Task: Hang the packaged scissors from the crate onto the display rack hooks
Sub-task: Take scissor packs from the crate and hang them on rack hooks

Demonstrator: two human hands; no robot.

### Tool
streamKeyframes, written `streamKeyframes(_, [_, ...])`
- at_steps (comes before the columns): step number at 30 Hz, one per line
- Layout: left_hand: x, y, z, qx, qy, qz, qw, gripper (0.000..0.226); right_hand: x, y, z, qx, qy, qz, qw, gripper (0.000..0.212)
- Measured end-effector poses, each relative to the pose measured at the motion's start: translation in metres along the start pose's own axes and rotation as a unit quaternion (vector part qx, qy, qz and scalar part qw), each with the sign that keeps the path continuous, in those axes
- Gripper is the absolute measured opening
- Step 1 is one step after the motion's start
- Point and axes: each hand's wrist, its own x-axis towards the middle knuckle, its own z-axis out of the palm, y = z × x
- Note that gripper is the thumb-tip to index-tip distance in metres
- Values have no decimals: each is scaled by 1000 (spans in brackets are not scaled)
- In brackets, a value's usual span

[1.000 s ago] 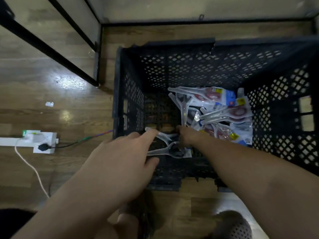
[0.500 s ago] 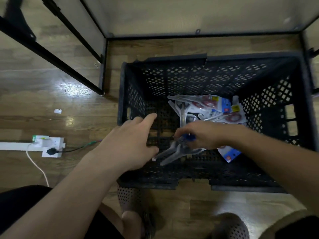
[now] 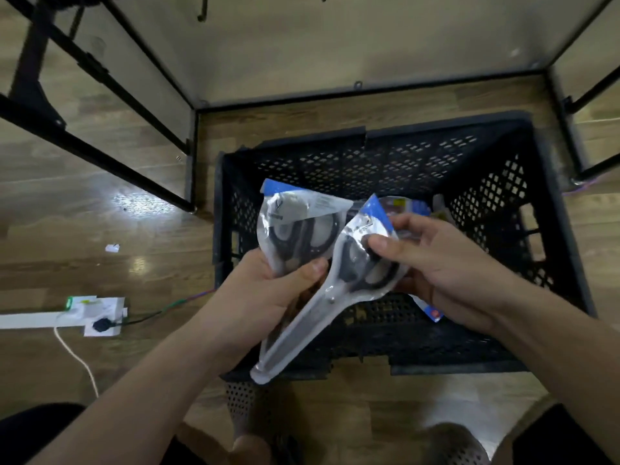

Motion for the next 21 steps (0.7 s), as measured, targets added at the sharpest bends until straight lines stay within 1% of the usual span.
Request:
streamKeyframes(2, [0, -3, 4, -26, -2, -27, 999, 26, 2, 5, -2, 32, -6, 6, 999, 45])
streamKeyframes(4, [-2, -4, 4, -67, 18, -53, 996, 29, 6, -2, -11, 48, -24, 2, 999, 33])
streamKeyframes(5, [-3, -7, 3, -70, 24, -54, 996, 30, 6, -6, -16, 58, -29, -5, 998, 34])
streamKeyframes(7, [-7, -12, 0, -42, 55, -51, 996, 33, 6, -12, -27, 56, -30, -37, 997, 44])
streamKeyframes(9, [-7, -20, -4, -10, 96, -29, 995, 36, 7, -12, -32, 70, -35, -66, 995, 50])
streamKeyframes(11, [-6, -23, -6, 7, 117, 8, 993, 36, 9, -10, -29, 96, -40, -70, 992, 53])
streamKeyframes(12, [-5, -23, -6, 7, 122, 25, 992, 30, 11, -9, -27, 106, -43, -62, 991, 49])
streamKeyframes(14, [-3, -19, -6, -19, 124, 42, 991, 20, 15, -7, -23, 125, -46, -26, 991, 32])
streamKeyframes(15, [-1, -18, -6, -47, 118, 46, 991, 25, 16, -5, -22, 128, -39, 0, 991, 26])
streamKeyframes(17, [1, -12, -7, -94, 96, 61, 989, 45, 20, 0, -21, 105, -12, 32, 994, 23])
streamKeyframes(19, [5, -10, -8, -108, 78, 74, 988, 58, 26, 2, -20, 84, 8, 10, 996, 19])
streamKeyframes(21, [9, -8, -8, -118, 72, 81, 987, 66, 28, 1, -18, 94, 1, -33, 995, 17])
